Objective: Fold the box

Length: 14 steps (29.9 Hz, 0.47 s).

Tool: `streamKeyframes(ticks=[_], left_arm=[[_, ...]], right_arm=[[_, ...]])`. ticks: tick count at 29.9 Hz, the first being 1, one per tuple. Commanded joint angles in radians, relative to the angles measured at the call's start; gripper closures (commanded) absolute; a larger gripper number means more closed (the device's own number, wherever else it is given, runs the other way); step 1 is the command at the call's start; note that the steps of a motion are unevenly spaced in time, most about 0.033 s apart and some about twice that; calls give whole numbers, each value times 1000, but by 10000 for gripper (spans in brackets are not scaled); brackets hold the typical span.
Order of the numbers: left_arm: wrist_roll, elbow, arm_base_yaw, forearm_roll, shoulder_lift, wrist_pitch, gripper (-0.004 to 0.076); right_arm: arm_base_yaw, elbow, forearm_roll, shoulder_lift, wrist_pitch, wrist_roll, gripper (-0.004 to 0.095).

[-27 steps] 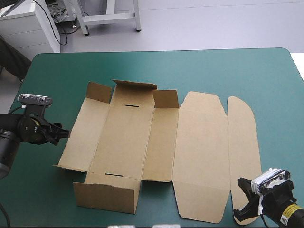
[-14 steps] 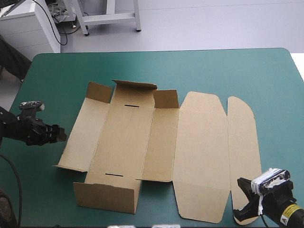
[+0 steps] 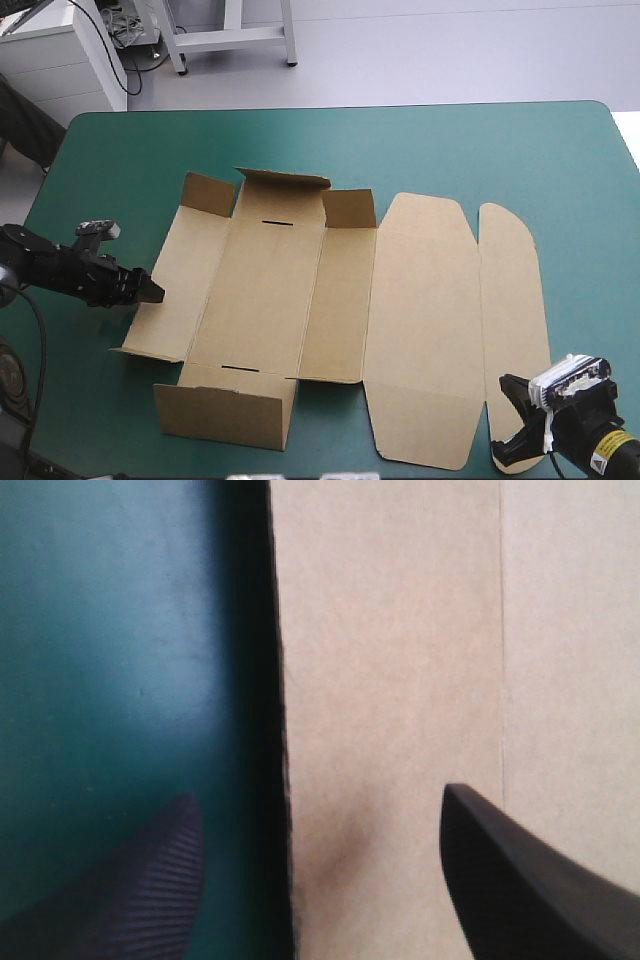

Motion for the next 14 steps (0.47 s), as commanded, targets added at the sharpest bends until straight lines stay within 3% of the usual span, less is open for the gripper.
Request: streamKeyframes(ticks=[1, 8, 14], left_arm=[[6, -28, -2, -59, 0, 38, 250], [70, -28, -30, -185, 42, 191, 250], [74, -28, -117, -197, 44, 201, 250]], right_arm=[[-6, -24, 3, 8, -69, -10, 923], [-6, -24, 3, 8, -69, -10, 923], [-6, -24, 1, 8, -69, -10, 923]])
